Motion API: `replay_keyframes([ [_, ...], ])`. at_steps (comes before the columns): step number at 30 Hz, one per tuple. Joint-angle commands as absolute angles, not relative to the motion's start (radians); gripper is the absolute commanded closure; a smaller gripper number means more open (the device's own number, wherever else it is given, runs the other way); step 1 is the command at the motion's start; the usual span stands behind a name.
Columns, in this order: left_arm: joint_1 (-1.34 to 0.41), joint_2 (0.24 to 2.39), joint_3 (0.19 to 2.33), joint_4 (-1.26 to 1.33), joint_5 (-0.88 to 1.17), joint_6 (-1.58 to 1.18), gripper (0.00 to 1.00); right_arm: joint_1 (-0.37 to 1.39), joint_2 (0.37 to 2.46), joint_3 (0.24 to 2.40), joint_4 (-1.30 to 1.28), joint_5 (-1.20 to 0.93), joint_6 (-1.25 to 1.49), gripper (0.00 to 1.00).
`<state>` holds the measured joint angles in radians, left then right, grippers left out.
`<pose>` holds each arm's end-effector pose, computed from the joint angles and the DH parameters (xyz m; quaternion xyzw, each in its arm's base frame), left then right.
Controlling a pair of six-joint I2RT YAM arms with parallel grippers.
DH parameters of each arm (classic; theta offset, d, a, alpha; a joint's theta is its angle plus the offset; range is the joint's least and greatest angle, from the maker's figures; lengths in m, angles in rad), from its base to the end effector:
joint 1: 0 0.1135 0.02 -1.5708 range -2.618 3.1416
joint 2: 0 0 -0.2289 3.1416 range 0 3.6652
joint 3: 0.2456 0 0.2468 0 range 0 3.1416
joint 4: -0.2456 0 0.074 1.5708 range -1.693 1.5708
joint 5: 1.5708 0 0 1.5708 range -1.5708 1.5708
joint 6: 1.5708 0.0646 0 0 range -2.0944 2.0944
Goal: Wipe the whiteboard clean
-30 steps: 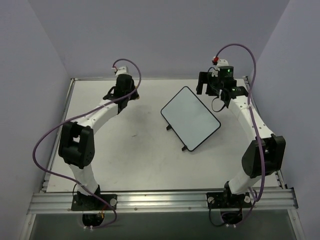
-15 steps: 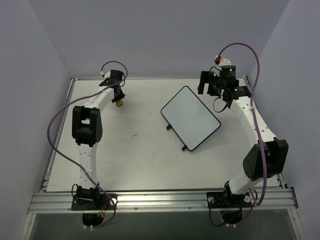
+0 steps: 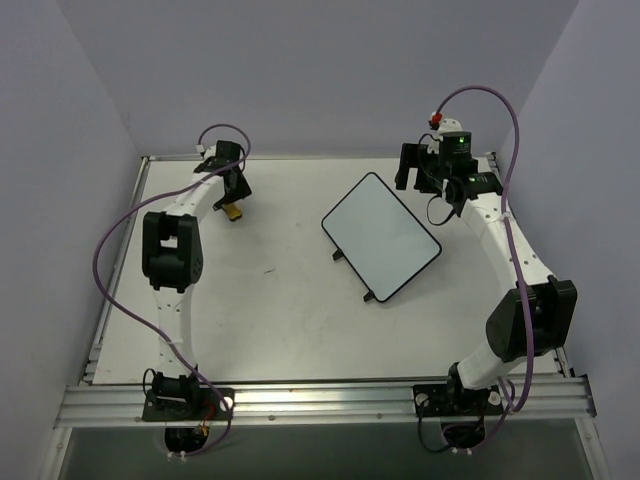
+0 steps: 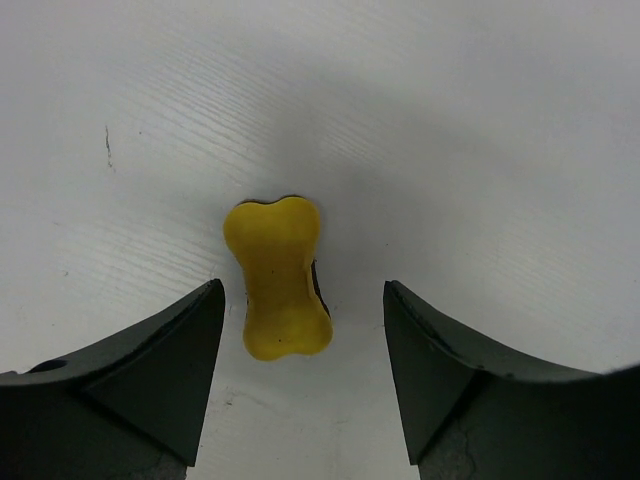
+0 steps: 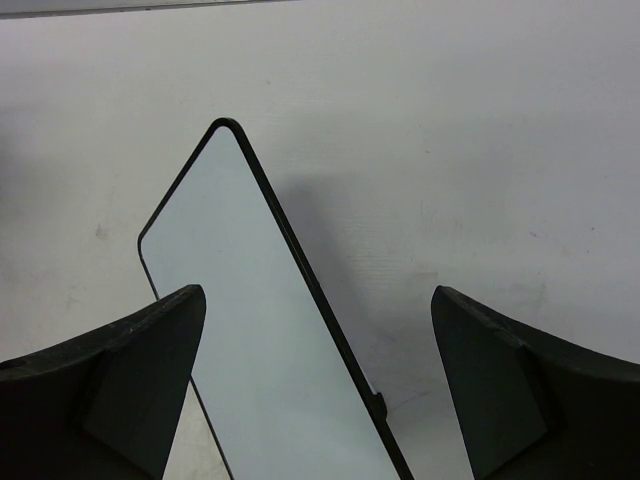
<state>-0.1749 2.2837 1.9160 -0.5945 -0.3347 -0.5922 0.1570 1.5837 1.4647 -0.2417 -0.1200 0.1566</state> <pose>0.4880 -0.0647 0.1458 -0.2437 0.9100 0.0368 0.3334 0.3909 0.0697 0.3248 -0.0343 0.8210 0.1374 0.5531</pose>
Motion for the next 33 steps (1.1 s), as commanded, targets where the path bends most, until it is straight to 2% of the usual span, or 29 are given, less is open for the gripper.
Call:
replay_keyframes([
  [1, -0.169, 2.162, 1.918, -0.565, -0.331, -0.577, 0.27, 0.161, 1.532, 1.506, -0.248, -0.115, 0.161, 0.09],
  [6, -0.199, 1.981, 1.872, -0.540, -0.249, -0.545, 0.27, 0.163, 1.499, 1.520, -0.264, -0.101, 0.169, 0.04],
  [7, -0.234, 1.947, 1.864, -0.541, -0.244, -0.538, 0.26, 0.161, 1.493, 1.520, -0.264, -0.101, 0.173, 0.00],
  [14, -0.495, 1.617, 1.752, -0.560, -0.232, -0.503, 0.20, 0.161, 1.405, 1.477, -0.227, -0.115, 0.251, 0.00],
  [15, -0.514, 1.588, 1.723, -0.525, -0.175, -0.511, 0.18, 0.161, 1.388, 1.473, -0.224, -0.118, 0.261, 0.00],
  [16, -0.532, 1.557, 1.698, -0.523, -0.164, -0.512, 0.03, 0.163, 1.379, 1.467, -0.221, -0.138, 0.262, 0.00],
  [17, -0.569, 1.504, 1.660, -0.526, -0.172, -0.520, 0.06, 0.163, 1.367, 1.445, -0.215, -0.144, 0.264, 0.00],
  [23, -0.676, 1.326, 1.526, -0.540, -0.184, -0.483, 0.06, 0.164, 1.232, 1.321, -0.126, -0.189, 0.293, 0.00],
  [33, -0.707, 1.236, 1.433, -0.531, -0.163, -0.427, 0.06, 0.164, 1.155, 1.235, -0.114, -0.152, 0.278, 0.00],
])
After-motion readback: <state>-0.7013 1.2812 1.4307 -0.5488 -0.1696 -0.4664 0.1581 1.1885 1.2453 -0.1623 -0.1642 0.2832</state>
